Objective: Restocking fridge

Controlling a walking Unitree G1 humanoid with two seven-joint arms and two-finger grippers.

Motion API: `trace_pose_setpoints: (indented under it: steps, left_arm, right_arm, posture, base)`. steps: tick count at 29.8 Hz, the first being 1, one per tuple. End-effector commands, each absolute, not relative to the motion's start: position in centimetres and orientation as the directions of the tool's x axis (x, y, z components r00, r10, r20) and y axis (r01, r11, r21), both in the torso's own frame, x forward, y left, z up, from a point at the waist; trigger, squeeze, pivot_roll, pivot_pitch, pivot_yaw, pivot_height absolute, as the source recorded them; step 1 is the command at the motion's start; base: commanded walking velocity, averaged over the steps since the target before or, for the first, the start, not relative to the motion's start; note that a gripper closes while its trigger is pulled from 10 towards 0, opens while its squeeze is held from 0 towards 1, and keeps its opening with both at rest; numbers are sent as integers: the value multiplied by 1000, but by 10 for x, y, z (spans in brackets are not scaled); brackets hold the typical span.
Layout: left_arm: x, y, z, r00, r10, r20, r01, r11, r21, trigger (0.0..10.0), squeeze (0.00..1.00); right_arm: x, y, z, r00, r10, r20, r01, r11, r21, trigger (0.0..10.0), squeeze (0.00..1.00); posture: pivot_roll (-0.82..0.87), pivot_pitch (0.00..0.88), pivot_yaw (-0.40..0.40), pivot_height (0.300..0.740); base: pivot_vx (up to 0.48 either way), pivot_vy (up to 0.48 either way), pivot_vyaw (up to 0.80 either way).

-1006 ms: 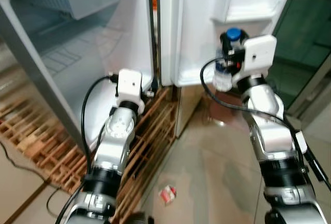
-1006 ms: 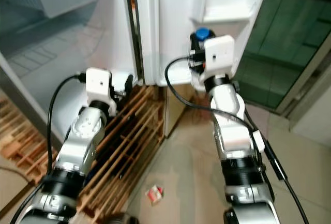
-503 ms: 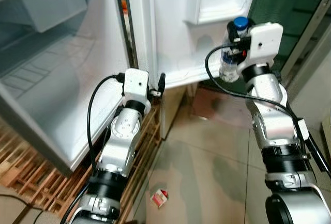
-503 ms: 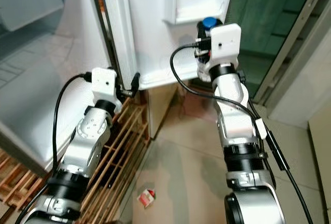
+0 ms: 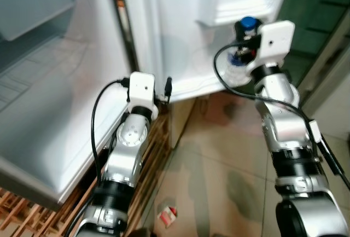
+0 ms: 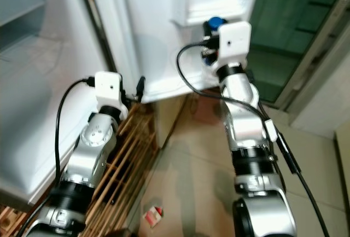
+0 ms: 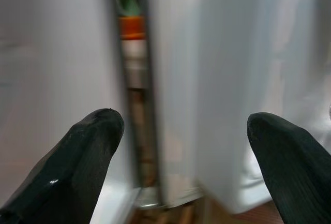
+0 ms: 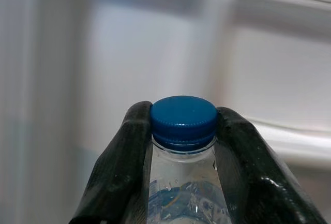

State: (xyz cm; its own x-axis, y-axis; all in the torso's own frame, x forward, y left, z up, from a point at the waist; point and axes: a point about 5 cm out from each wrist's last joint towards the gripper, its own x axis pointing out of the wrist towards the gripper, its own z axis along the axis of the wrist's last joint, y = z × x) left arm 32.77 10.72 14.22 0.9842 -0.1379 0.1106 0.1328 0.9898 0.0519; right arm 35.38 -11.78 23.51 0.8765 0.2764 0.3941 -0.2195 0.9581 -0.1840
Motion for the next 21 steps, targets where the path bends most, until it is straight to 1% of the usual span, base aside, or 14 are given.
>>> trace_pose_setpoints:
  steps: [1,10,12,16,17,21]
  left_arm:
    - [327,106,145,984,-131,118,126,991,51,10000,0]
    - [322,114,144,985,-125,117,116,990,80,10000,0]
    - [317,121,145,985,-120,121,107,989,103,10000,0]
    - [314,126,147,986,-115,124,100,987,123,10000,0]
    - [309,135,148,987,-106,121,88,985,149,10000,0]
    - [301,146,147,990,-92,110,71,980,184,10000,0]
  right_arm:
    - [355,-119,253,850,281,446,-217,957,-191,0,0]
    - [362,-112,260,824,333,458,-248,940,-236,0,0]
    - [366,-111,262,818,341,463,-241,934,-262,0,0]
    - [369,-113,262,818,338,466,-231,934,-272,0,0]
    - [371,-114,262,813,342,471,-220,930,-295,0,0]
    - [372,-113,261,806,345,481,-207,926,-317,0,0]
  posture:
    - [73,0,16,740]
    - [113,16,28,740]
    - [142,29,36,740]
    - [162,45,44,740]
    - [192,68,62,740]
    - [213,77,79,740]
  base:
    - [0,0,0]
    - [0,0,0]
    - [0,0,0]
    - [0,0,0]
    - [0,0,0]
    - [0,0,0]
